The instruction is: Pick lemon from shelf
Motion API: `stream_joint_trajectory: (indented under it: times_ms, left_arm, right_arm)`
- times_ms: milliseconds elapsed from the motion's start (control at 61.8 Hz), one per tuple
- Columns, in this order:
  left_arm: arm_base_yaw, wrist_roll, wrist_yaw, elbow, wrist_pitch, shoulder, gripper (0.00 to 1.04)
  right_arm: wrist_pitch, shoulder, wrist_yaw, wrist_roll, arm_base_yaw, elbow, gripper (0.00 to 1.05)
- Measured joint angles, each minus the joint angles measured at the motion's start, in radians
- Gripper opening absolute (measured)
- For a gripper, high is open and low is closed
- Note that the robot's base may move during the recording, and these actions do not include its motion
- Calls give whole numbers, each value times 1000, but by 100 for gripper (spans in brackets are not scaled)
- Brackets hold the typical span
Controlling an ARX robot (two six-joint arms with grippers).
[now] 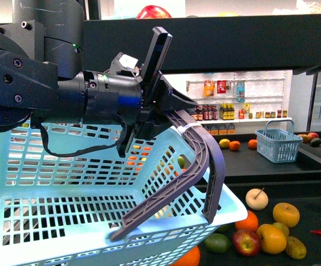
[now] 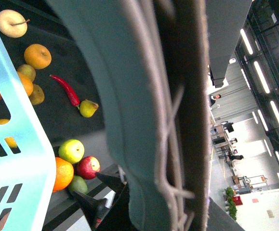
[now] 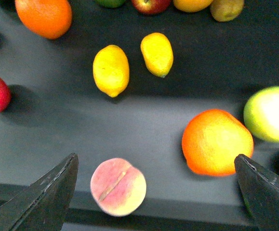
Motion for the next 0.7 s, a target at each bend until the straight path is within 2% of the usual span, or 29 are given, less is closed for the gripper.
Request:
stream_joint_trajectory:
  times_ms: [389, 696]
  left_arm:
    - [0, 0, -1, 0, 0, 0, 8]
    - [0, 0, -1, 0, 0, 0, 8]
  right_arm:
    - [-72, 450, 103, -52, 167, 451, 97]
    - [-171, 666, 141, -44, 208, 737, 97]
